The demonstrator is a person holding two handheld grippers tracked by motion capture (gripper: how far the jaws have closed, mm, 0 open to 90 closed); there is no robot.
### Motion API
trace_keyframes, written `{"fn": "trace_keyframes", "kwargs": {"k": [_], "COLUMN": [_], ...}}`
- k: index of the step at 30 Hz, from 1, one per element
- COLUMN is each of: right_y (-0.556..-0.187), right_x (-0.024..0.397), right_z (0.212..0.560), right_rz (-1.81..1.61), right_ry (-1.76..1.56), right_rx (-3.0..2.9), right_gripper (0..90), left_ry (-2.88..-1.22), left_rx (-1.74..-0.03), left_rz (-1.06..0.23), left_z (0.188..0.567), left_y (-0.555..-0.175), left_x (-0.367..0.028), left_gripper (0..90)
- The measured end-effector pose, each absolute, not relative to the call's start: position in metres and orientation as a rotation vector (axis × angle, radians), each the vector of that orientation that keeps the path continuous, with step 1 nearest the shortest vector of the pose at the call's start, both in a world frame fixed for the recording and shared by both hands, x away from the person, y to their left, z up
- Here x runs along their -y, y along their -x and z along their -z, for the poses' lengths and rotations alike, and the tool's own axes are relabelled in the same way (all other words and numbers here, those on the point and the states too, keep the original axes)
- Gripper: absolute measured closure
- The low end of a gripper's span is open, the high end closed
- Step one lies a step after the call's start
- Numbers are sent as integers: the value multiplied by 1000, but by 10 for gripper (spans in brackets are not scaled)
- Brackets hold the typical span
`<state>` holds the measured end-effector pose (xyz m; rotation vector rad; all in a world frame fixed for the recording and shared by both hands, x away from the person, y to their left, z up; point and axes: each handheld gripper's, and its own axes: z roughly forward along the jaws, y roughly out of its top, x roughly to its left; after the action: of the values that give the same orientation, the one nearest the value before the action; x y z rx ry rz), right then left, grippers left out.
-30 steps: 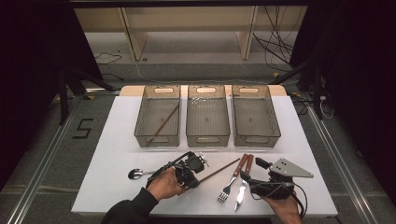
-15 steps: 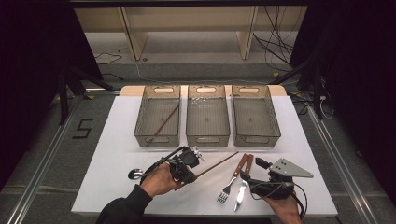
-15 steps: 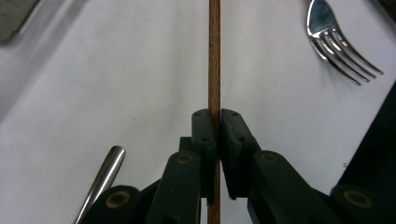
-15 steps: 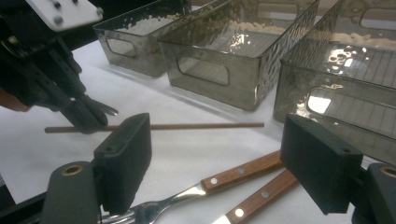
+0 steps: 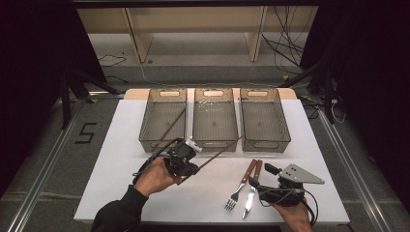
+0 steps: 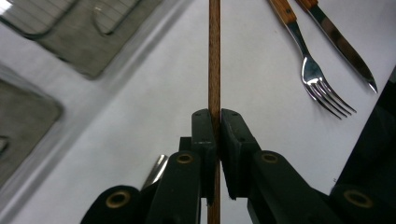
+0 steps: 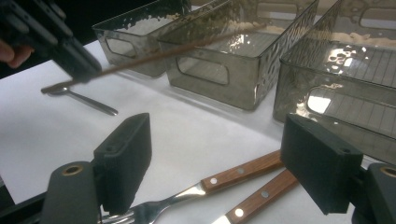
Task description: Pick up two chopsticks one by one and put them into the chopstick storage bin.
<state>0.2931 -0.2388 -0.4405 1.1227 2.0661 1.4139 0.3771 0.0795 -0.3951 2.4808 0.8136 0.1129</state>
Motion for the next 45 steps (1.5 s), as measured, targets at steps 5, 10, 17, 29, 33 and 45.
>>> {"fn": "trace_keyframes", "kwargs": {"k": [5, 10, 17, 29, 33, 45], "right_y": [-294, -294, -294, -295, -295, -295], "right_x": [239, 239, 238, 238, 238, 238], "right_z": [441, 441, 442, 442, 442, 442], "right_rz": [-1412, -1413, -1414, -1417, -1417, -1418], "right_ry": [-1124, -1125, -1129, -1128, -1130, -1131], "right_rx": [-2069, -2068, -2071, -2071, -2072, -2072], "right_gripper": [255, 255, 255, 255, 255, 255], "left_ry": [-2425, -2372, -2278, -2177, -2158, -2160], "left_rx": [-853, -914, -1008, -1132, -1164, -1243], "left_rz": [-142, -185, -219, -276, -298, -316], "left_z": [385, 378, 371, 364, 364, 373], "left_y": [-386, -399, -418, -455, -468, -496], "left_x": [-95, -113, -138, -172, -180, -198], "left_gripper": [842, 842, 842, 842, 842, 842]}}
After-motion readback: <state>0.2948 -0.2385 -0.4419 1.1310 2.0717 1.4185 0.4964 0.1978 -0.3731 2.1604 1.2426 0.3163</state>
